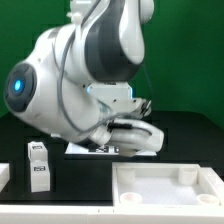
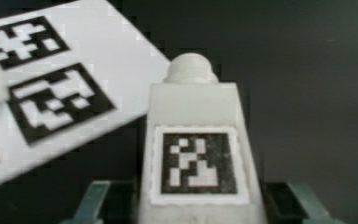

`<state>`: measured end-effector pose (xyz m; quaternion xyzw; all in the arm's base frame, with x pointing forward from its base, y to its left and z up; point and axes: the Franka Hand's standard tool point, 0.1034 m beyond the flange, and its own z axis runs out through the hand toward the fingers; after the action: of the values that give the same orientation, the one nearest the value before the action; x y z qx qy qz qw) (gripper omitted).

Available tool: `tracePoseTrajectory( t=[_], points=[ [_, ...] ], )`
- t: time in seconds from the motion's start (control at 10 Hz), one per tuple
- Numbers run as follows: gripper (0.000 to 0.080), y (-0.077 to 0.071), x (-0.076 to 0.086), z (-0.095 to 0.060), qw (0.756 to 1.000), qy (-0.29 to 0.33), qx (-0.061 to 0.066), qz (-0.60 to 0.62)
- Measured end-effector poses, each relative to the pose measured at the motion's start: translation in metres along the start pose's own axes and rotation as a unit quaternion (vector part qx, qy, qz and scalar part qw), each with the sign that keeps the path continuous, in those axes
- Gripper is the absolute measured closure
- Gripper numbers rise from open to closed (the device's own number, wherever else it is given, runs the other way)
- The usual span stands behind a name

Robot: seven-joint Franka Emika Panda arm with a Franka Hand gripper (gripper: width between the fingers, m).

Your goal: Assemble square table

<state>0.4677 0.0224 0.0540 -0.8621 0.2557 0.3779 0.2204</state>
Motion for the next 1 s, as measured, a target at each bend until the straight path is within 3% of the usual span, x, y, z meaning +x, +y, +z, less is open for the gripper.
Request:
tracePoseTrajectory(
  t=[0.1,0.4,0.5,0.6,0.7,0.8,0.9,1.0],
  points=[
    [0.0515,-0.013,-0.007,-0.015,0.998,0.057,0.0,-0.031],
    [0.0515,-0.012,0.001,-0.018,0.987,0.154,-0.004,-0.033],
    [0.0515,-0.016,-0.003,-0.02,0.983,0.182,-0.015,-0.03],
    [0.0515,-0.037,-0.014,-0.037,0.977,0.206,-0.035,-0.052],
    [0.0515,-0.058,-0.017,-0.054,0.966,0.242,-0.039,-0.076],
    [0.0515,-0.077,-0.024,-0.067,0.954,0.277,-0.054,-0.101],
    [0.0515,-0.09,-0.026,-0.073,0.941,0.311,-0.06,-0.121],
    [0.0515,-0.09,-0.022,-0.074,0.925,0.355,-0.054,-0.125]
  ],
)
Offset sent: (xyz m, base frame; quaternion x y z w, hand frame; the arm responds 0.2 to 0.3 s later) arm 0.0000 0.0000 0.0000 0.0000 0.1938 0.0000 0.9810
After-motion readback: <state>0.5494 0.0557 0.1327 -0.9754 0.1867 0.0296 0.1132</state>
